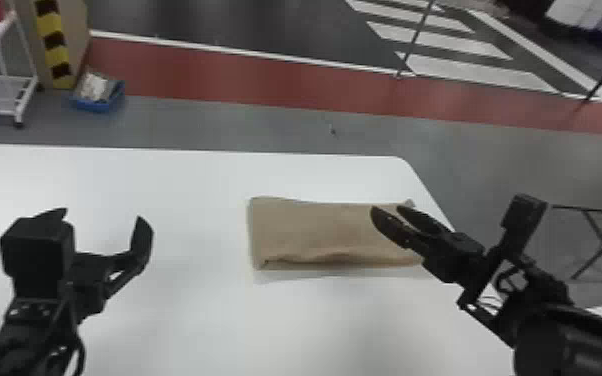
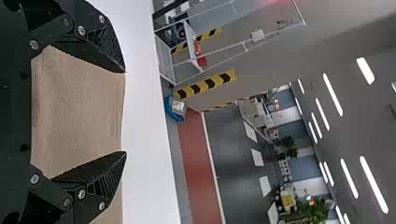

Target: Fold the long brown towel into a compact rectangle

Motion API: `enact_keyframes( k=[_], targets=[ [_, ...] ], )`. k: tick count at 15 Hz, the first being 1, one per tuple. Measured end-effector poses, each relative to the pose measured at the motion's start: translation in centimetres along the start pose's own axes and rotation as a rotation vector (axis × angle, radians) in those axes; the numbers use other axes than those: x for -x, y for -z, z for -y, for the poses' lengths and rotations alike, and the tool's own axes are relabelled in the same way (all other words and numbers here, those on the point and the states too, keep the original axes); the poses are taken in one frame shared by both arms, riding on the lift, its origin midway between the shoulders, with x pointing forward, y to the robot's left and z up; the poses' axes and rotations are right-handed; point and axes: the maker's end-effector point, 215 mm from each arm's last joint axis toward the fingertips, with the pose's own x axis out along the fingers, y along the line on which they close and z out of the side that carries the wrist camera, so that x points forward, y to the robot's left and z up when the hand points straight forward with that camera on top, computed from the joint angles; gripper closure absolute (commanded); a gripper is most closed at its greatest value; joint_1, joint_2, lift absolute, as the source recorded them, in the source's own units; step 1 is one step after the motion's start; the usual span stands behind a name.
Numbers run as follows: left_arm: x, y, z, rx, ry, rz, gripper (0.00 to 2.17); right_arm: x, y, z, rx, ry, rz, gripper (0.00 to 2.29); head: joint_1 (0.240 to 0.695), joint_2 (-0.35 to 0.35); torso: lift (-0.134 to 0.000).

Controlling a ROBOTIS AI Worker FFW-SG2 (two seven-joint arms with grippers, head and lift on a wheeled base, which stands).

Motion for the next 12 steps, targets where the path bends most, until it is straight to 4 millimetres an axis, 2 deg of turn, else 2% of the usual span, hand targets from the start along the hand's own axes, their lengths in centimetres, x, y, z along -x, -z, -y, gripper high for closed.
enact_keyframes(
  k=[1,3,7,10,12],
  targets=[
    [-0.1,-0.1,-0.4,0.002,-0.01,0.002,0.04,-1.1,0.6,-2.7,0.128,-0.011,-0.012,0.38,0.695,-0.217,-0.125],
    [-0.2,-0.3,-1.0,0.002,-0.021,0.005,0.04,-2.5,1.8,-6.1,0.288,-0.034,-0.029,0.38,0.695,-0.147,-0.125],
    [-0.2,-0.1,-1.3,0.011,-0.02,0.002,0.04,-4.2,5.9,-8.7,0.408,-0.069,-0.12,0.41,0.695,-0.098,-0.125],
    [-0.4,-0.1,-1.2,0.016,-0.018,0.001,0.04,-5.6,10.0,-10.9,0.443,-0.118,-0.186,0.41,0.695,-0.073,-0.125],
    [-0.4,0.1,-1.2,0.016,-0.017,-0.001,0.04,-6.7,11.7,-12.3,0.473,-0.149,-0.194,0.41,0.695,-0.043,-0.125]
  ],
)
